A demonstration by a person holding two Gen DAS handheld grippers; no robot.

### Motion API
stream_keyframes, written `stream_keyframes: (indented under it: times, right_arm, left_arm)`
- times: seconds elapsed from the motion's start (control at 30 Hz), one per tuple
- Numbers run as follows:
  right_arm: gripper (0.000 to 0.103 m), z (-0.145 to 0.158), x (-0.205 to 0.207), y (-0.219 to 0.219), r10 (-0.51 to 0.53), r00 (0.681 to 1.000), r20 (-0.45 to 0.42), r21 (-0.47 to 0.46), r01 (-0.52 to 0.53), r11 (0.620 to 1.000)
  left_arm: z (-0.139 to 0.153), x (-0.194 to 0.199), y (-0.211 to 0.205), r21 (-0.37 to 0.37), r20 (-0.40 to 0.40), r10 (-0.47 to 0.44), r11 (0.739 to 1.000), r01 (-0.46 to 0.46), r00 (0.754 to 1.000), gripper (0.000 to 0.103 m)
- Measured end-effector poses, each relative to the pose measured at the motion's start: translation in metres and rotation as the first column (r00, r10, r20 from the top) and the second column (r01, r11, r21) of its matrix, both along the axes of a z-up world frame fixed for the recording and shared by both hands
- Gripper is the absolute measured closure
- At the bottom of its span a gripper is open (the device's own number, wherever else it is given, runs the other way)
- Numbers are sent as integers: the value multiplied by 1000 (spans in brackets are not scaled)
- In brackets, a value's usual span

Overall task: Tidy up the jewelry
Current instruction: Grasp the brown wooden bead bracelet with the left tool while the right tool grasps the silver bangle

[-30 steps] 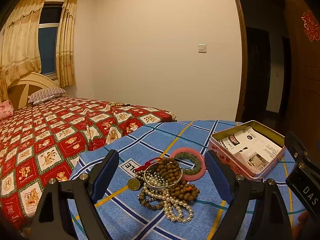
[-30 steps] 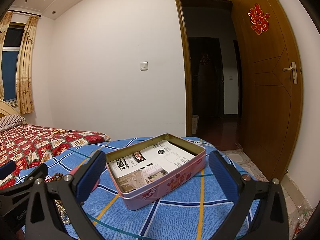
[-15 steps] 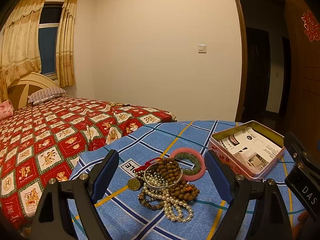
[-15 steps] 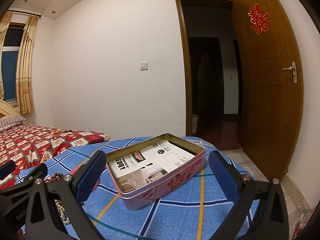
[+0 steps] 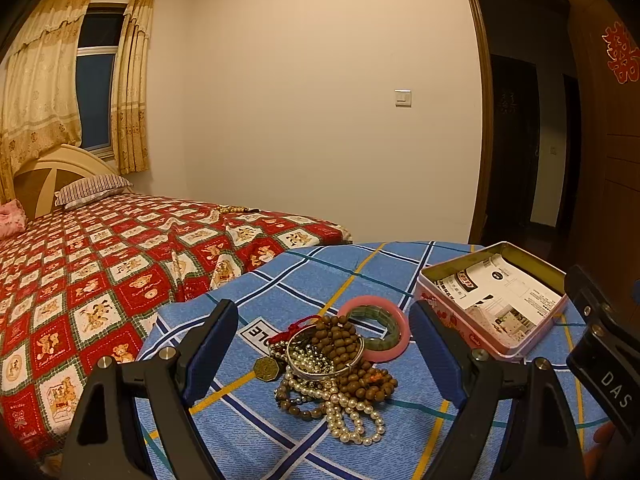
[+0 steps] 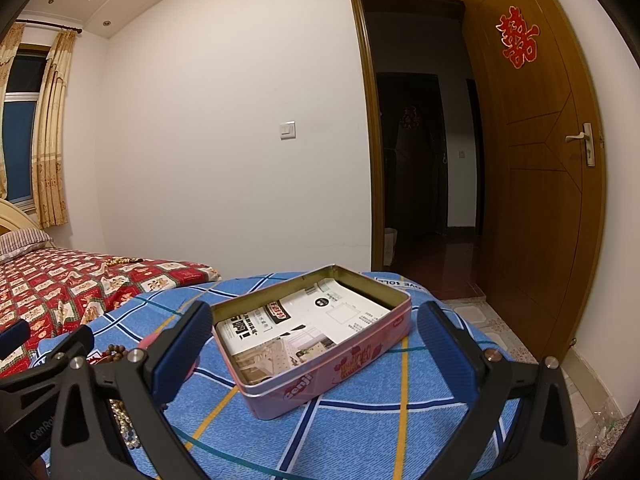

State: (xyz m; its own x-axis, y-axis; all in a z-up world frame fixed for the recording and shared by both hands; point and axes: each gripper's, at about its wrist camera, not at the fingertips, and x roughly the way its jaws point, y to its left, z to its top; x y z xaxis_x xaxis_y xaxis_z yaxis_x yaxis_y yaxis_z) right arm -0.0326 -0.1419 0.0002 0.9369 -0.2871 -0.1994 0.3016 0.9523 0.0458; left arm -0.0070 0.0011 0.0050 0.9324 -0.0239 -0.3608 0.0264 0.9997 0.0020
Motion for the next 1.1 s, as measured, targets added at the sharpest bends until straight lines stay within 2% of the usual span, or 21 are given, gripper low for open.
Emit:
stream_keyframes:
  times: [0.2,0.33,0.5,0.6,0.63,0.7,0.77,0.87,1.03,1.1]
  right_arm:
    - [0,-1,1,-2,-1,1000,-9,5,1,1000]
    - [0,-2,0,-5,-2,1000,-16,22,3,1000]
    - [0,-2,2,-9,18,1000,-23,59,-17,998]
    - [0,2,6,-1,88,995,-45,69,-85,994]
    - [0,3,10,5,146,987,-65,75,-141,987]
    - [2,2,21,20,261,958,-119,94,-251,964]
    - [11,-1,36,38,381,907,-177,135,-361,923]
    - [15,-10,66,66,530,806,-261,235,-480,845]
    - [18,-27,104,98,593,712,-375,289,-518,805]
    - [18,-34,113,107,593,698,-402,290,-517,805]
  left_arm:
    - [-1,-1,5,-24,-16,-4,1000,4,1000,16]
    - [0,-4,22,-47,-29,-7,999,5,1000,16]
    - [2,-1,59,6,-60,54,999,-54,997,16]
    - [2,0,83,53,-51,129,991,-127,990,16]
    - [2,2,89,61,-56,146,988,-142,988,16]
    - [-1,5,103,49,-82,161,986,-157,984,16]
    - [-4,7,115,24,-99,181,983,-179,978,16]
    - [-7,8,127,-29,-128,186,981,-192,974,16]
    - [-11,9,126,-22,-135,177,983,-182,975,16]
    - [-12,11,126,-22,-144,173,984,-178,974,16]
